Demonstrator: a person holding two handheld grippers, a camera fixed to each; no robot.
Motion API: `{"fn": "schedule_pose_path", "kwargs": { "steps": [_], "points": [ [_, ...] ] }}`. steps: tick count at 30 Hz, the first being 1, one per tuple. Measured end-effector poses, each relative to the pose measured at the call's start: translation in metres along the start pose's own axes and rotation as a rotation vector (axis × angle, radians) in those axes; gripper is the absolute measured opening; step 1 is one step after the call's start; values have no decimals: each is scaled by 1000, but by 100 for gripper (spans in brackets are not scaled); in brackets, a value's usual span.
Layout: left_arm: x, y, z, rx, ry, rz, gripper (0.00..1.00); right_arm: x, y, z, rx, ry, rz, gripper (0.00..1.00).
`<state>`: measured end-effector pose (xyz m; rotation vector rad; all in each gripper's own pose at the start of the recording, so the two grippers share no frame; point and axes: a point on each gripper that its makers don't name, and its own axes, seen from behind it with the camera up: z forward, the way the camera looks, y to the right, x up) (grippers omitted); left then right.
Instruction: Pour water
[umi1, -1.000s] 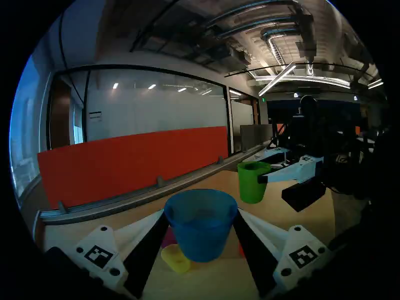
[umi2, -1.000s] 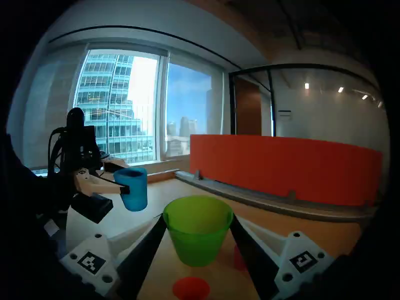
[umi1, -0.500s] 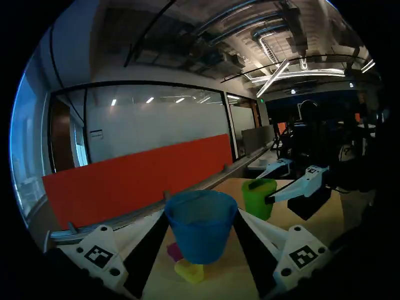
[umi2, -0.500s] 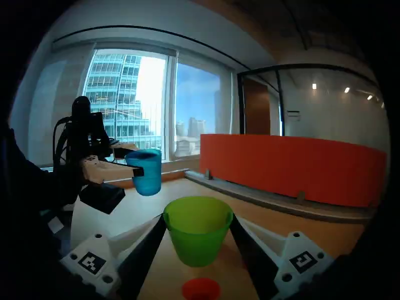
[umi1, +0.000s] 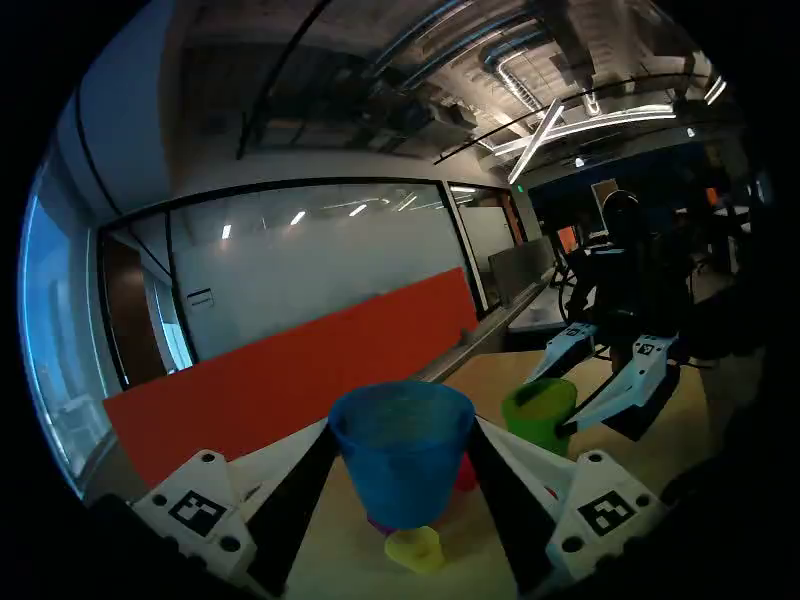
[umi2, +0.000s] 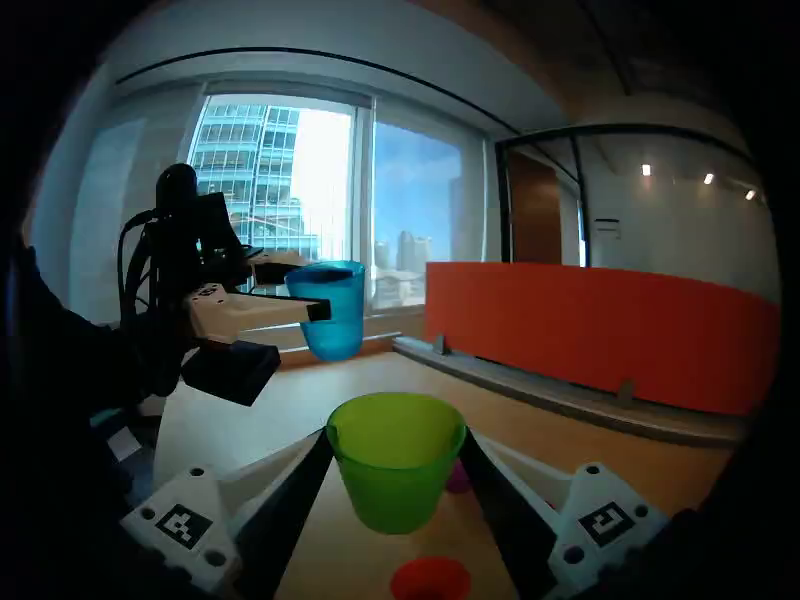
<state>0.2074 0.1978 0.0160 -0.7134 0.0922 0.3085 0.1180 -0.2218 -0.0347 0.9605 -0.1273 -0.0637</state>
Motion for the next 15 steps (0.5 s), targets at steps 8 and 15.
{"fn": "schedule_pose_path", "kwargs": {
  "steps": [8,15],
  "points": [
    [10,-5,1,15,6,75,86,1,-14,7,37,3,-6,92],
    [15,-4,3,21,-2,160,86,-3,-26,14,68,-1,-19,92]
  ]
}}
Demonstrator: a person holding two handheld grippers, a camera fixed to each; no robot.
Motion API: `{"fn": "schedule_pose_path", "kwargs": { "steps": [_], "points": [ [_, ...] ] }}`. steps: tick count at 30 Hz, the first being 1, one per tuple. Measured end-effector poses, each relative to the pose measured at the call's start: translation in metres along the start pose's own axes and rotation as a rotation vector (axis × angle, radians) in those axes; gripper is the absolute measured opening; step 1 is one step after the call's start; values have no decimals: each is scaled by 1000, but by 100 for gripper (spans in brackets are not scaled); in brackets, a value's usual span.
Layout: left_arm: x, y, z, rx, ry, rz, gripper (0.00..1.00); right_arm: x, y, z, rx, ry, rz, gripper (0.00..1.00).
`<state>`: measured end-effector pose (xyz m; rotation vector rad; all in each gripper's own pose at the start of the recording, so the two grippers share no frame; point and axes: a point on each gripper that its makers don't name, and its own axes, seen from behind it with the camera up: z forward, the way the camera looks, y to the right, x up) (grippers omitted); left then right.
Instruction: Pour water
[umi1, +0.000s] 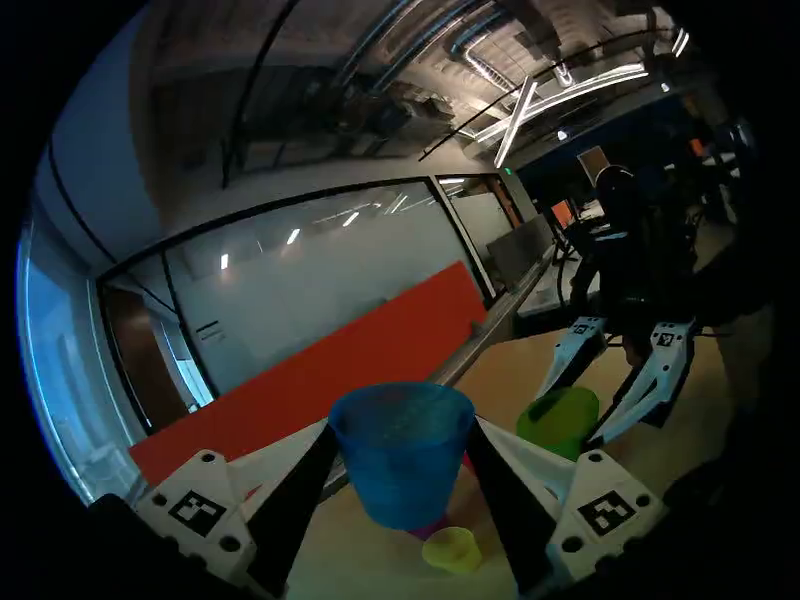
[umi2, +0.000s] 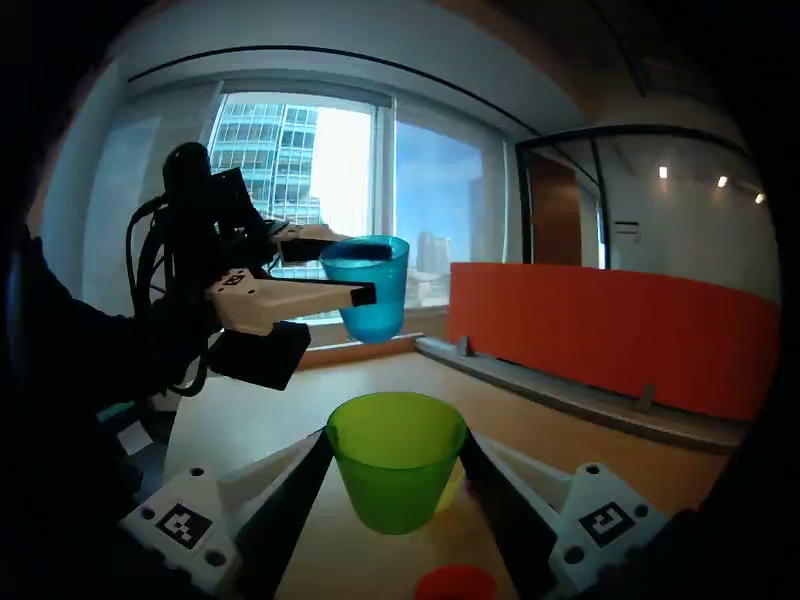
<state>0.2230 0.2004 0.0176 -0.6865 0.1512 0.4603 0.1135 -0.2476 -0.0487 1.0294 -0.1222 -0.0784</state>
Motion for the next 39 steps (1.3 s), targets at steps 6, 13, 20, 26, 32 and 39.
{"fn": "schedule_pose_path", "kwargs": {
  "steps": [6,13,20,26,32,39],
  "points": [
    [5,1,1,-4,0,45,86,-3,-8,5,20,-2,-1,92],
    [12,-3,5,1,2,92,86,-7,-15,8,37,-4,-3,92],
    [20,1,7,-7,12,148,86,-9,-21,12,56,-3,-4,92],
    [28,4,7,-10,12,203,86,-10,-26,16,66,-6,-10,92],
    [36,4,6,-4,17,244,86,-10,-29,18,72,-6,-10,92],
    [41,5,5,2,22,289,86,-9,-30,19,76,-5,-13,92]
  ]
}}
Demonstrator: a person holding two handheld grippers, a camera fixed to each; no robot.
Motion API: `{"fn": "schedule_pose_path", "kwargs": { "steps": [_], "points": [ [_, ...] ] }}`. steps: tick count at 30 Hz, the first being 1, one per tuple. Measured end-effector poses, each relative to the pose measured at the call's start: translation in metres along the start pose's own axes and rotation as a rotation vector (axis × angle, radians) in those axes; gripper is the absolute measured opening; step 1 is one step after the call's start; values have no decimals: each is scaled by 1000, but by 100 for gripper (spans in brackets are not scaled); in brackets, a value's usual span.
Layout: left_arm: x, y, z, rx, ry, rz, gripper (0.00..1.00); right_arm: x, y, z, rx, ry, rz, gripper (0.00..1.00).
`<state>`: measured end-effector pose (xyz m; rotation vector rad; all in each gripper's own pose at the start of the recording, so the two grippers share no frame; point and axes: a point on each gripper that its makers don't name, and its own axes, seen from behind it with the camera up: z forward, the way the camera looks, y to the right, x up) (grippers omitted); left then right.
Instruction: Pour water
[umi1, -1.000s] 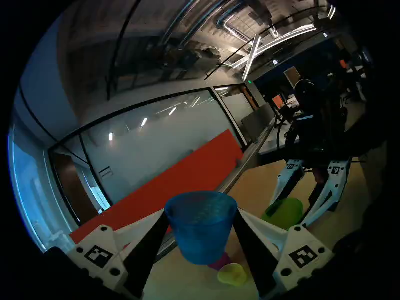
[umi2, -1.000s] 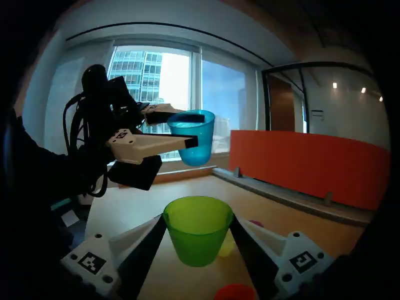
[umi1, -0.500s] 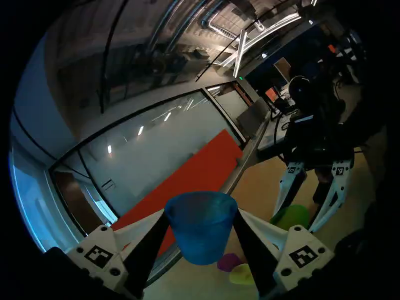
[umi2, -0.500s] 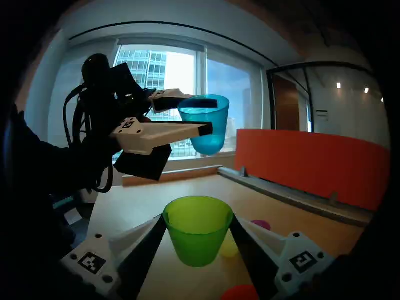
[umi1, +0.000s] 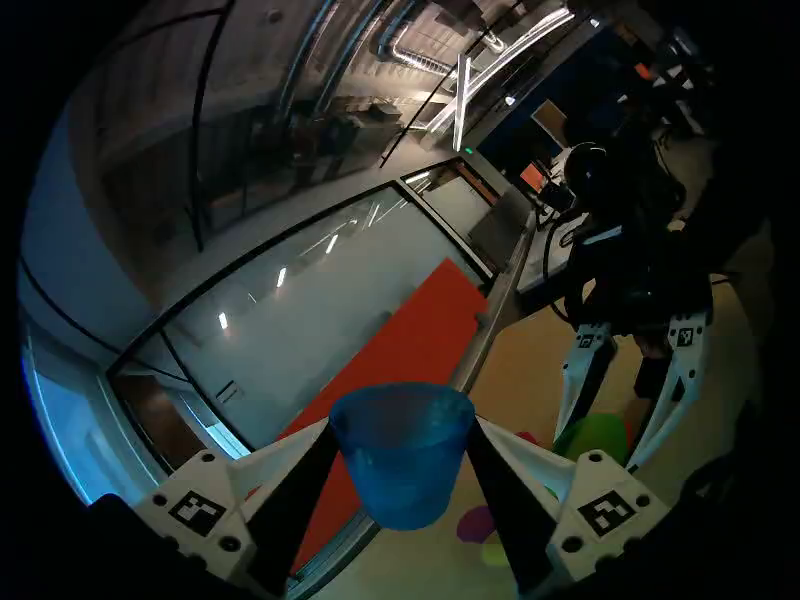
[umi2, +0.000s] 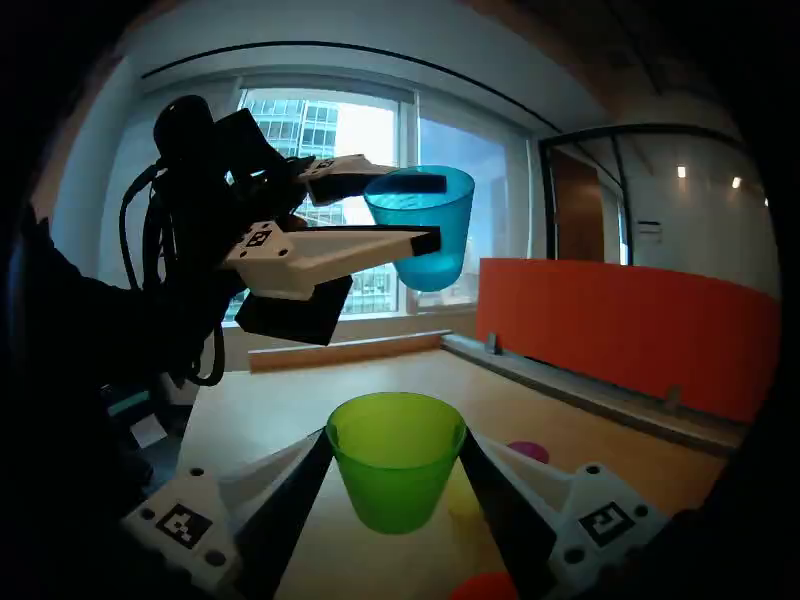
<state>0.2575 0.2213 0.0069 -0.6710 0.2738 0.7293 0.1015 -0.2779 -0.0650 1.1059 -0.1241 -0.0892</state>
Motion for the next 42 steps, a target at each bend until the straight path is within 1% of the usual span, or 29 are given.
{"fn": "schedule_pose_path", "kwargs": {
  "steps": [11,20,35,42],
  "points": [
    [5,-4,-4,19,10,68,86,2,-1,0,5,0,-5,92],
    [7,-6,-1,31,16,123,86,5,-2,1,10,1,-8,92],
    [7,-2,3,27,15,220,86,7,-1,2,10,3,-12,92],
    [9,-4,5,30,16,247,86,8,0,2,9,6,-15,92]
  ]
}}
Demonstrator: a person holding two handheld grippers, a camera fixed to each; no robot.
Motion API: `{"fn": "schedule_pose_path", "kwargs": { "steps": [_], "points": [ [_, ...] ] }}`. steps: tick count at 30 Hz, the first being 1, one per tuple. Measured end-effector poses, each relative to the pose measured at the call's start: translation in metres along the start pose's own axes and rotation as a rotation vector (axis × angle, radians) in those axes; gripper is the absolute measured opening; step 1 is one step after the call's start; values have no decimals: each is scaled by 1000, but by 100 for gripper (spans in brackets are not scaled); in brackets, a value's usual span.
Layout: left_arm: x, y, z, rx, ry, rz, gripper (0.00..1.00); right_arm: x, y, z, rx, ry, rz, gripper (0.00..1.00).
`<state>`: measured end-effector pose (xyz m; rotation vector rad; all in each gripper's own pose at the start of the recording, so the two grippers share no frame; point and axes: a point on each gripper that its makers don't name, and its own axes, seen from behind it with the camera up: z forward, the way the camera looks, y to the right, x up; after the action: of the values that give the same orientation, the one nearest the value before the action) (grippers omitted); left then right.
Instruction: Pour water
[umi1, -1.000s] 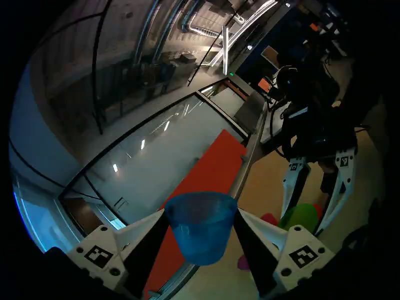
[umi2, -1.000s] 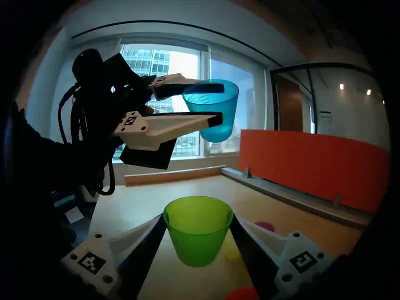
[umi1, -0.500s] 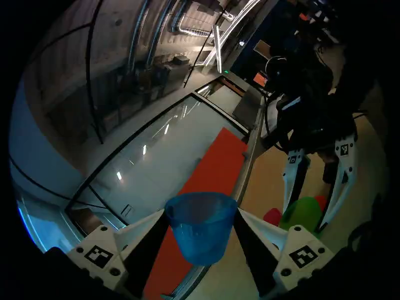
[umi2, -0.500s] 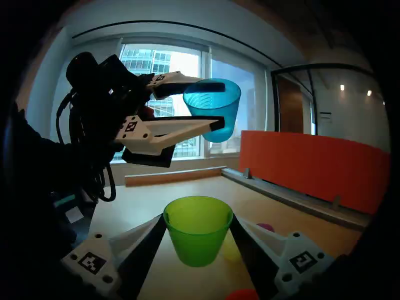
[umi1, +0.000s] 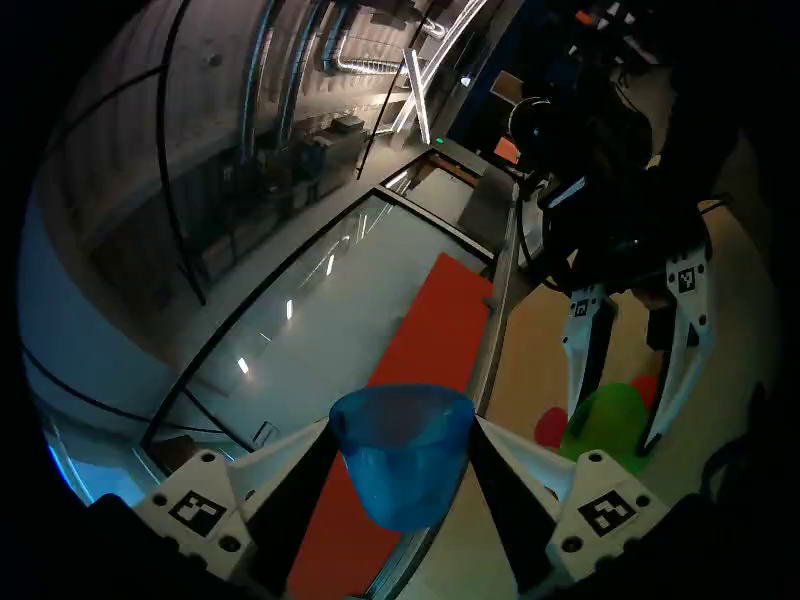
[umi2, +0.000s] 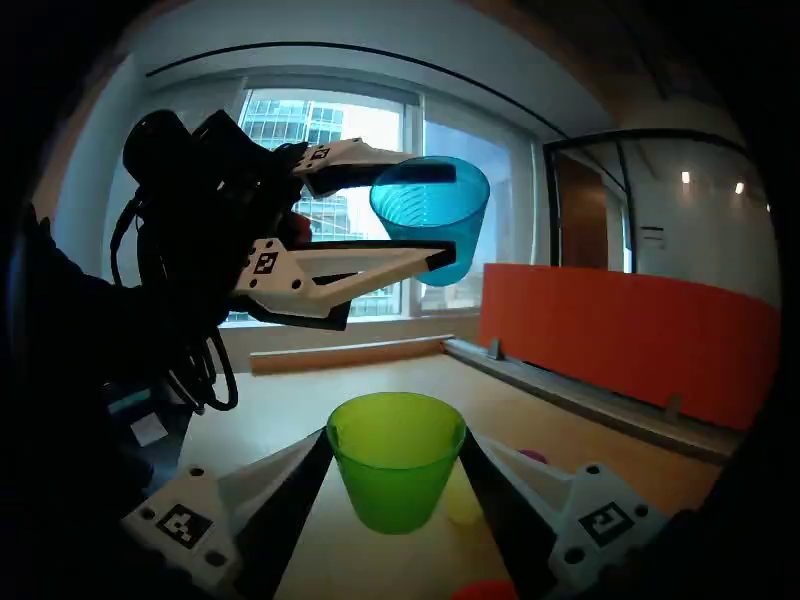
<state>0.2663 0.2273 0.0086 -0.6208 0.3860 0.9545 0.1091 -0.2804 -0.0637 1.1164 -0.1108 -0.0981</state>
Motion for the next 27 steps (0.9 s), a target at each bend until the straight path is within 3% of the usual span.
{"fn": "schedule_pose_path", "kwargs": {
  "steps": [16,27],
  "points": [
    [6,-4,4,14,5,80,86,2,6,-1,-14,8,-1,92],
    [9,-4,5,17,10,107,86,2,9,-3,-20,11,0,92]
  ]
}}
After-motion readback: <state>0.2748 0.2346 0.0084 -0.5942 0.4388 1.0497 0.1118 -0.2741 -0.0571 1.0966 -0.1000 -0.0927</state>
